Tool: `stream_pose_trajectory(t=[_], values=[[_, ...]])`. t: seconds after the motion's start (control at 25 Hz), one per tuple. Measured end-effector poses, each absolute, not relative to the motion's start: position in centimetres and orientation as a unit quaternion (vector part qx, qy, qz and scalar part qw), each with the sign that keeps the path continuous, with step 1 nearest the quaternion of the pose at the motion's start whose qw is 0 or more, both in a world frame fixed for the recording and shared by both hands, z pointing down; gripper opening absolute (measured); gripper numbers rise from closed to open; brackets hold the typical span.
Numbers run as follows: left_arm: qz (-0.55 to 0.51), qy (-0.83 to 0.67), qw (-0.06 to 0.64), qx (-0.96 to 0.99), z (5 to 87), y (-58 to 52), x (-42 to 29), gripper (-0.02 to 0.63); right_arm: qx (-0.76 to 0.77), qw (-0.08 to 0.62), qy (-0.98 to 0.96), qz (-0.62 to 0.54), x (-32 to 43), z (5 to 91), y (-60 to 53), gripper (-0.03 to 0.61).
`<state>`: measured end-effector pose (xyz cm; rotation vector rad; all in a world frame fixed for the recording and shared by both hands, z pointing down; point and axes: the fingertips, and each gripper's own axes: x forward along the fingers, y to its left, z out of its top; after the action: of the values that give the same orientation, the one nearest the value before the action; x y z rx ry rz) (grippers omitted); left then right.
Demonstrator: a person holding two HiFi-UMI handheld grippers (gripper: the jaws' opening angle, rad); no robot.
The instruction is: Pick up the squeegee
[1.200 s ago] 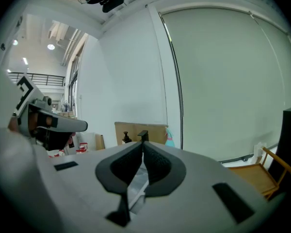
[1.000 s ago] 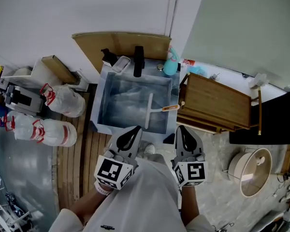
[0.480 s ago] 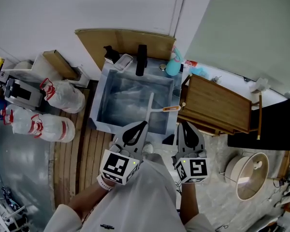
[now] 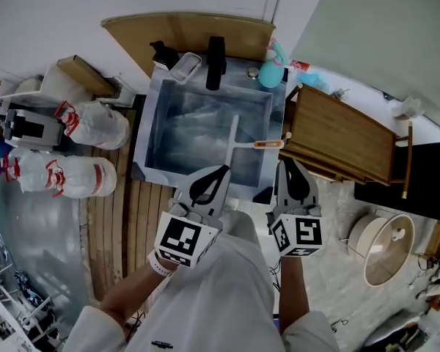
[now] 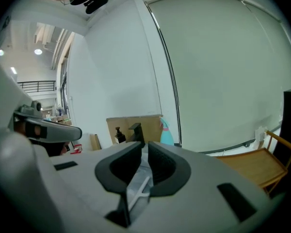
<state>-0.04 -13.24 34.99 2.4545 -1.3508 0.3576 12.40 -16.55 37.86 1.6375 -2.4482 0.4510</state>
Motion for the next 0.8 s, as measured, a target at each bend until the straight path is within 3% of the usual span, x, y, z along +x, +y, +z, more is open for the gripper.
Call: stream_pose_trajectory(t=[0.12, 0.2, 0.8], values=[[0.135, -0.469, 0.169, 0.856, 36.9, -14.1, -0.1, 0.005, 0.555, 0.089, -0.809, 0.172, 12.8, 40.4, -17.8, 0.023], [0.143, -0.465, 0.181, 0.855, 38.3, -14.6, 0.0, 0.005, 0.555, 0.1, -0.806, 0.181, 12.8, 42.3, -18.4, 0.081], [0.164, -0.447, 0.232, 0.848, 45.6, -16.1, 0.8, 0.005, 0.595, 0.129, -0.751, 0.254, 13.9, 52.6, -21.8, 0.13]])
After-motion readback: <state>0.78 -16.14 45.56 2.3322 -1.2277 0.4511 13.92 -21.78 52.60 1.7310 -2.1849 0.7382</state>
